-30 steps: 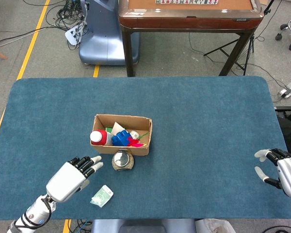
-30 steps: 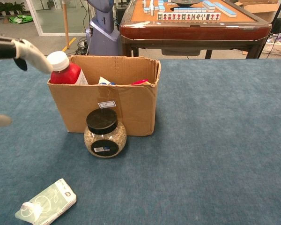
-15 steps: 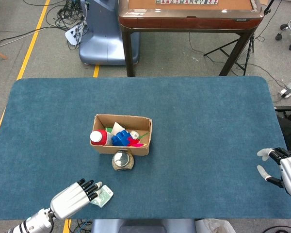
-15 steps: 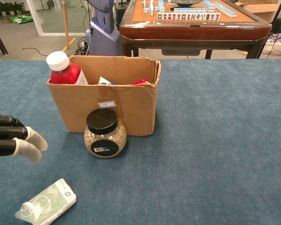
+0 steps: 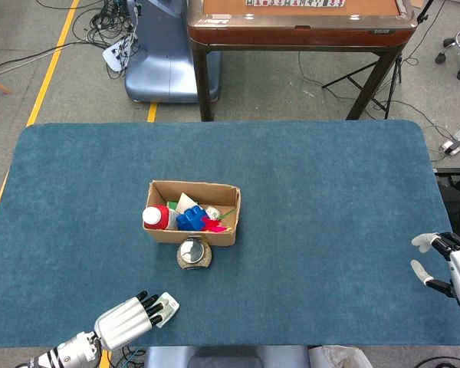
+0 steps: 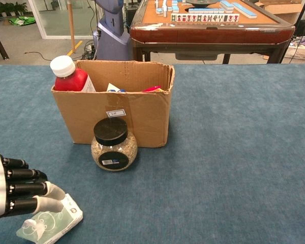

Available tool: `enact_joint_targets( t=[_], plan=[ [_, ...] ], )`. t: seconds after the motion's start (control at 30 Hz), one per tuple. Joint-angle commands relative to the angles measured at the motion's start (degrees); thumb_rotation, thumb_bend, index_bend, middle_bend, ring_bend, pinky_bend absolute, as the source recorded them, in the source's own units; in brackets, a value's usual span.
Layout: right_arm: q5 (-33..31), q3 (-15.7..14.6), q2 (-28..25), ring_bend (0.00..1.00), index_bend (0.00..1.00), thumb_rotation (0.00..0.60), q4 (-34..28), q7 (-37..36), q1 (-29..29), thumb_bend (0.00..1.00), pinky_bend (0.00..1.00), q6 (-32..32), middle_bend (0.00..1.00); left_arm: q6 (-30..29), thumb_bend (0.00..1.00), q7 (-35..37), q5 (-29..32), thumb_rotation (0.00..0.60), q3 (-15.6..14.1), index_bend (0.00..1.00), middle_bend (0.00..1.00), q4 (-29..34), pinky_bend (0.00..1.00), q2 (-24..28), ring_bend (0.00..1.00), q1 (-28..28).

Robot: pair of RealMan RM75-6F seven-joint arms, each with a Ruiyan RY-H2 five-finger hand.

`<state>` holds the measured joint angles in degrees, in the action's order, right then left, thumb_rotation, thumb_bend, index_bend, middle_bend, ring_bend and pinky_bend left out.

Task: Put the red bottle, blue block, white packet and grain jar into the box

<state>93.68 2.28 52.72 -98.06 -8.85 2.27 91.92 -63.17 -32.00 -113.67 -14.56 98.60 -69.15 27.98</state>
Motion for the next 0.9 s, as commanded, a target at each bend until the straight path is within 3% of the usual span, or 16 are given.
enact_joint_targets(
  t=[0.03,0.33,0.9],
  plan=[
    [0.2,0.0,-0.4,0.43,0.45,0.6,-0.2,-0.1,-0.3,0.29,0.58,0.4,0.53,1.0,0.11,0.4,1.1,0.6,1.0,0.21,0.23,-0.5,0.4,-0.9,0.25,0.1],
    [0.0,0.5,-1.6,0.43,0.45,0.6,-0.6,-1.0,-1.0,0.29,0.58,2.0,0.53,4.2,0.11,-0.4,3.6,0.6,2.5,0.22,0.23,-1.3,0.4,-2.7,0.24,0.5],
    [0.4,0.9,-2.6,0.43,0.45,0.6,-0.9,-2.5,-1.7,0.29,0.58,3.5,0.53,12.0,0.11,-4.9,13.6,0.6,5.1,0.22,0.23,1.3,0.38,-4.7,0.23,1.0]
  ],
)
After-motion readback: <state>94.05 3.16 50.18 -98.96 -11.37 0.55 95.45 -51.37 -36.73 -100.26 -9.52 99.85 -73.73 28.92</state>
